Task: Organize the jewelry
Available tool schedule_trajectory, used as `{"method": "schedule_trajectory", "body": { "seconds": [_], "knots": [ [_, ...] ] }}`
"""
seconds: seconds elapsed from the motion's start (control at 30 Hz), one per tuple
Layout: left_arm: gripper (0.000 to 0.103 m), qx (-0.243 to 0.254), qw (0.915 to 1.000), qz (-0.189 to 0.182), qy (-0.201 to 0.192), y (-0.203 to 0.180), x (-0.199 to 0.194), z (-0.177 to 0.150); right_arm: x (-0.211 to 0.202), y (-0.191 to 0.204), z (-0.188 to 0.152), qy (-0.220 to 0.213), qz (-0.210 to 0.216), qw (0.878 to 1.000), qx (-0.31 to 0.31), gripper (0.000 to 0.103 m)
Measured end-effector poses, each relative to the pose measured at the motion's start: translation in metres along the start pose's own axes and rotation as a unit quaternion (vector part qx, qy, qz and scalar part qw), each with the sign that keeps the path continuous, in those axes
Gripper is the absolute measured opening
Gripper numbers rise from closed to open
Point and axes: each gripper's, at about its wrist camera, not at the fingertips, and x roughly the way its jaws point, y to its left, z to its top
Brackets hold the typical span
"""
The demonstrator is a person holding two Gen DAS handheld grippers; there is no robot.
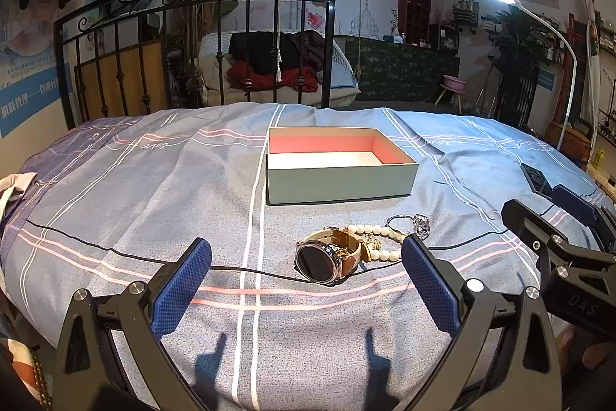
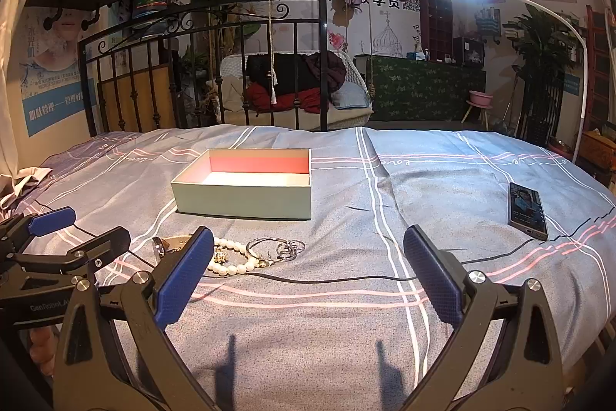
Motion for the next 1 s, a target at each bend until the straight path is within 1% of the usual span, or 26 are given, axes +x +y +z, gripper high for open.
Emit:
{"method": "schedule_trajectory", "body": {
  "seconds": [0.5,1.0],
  "knots": [
    [0.097,-0.002,1.0,0.005,-0.007,0.0,-0.006,-0.001,-0.013,-0.003,0.002,-0.017,-0.002,1.0,0.006,0.097],
    [0.097,-0.005,0.9999,0.006,-0.013,0.002,-0.011,-0.002,-0.012,-0.002,0.002,-0.016,0.001,1.0,0.003,0.097]
  ]
}}
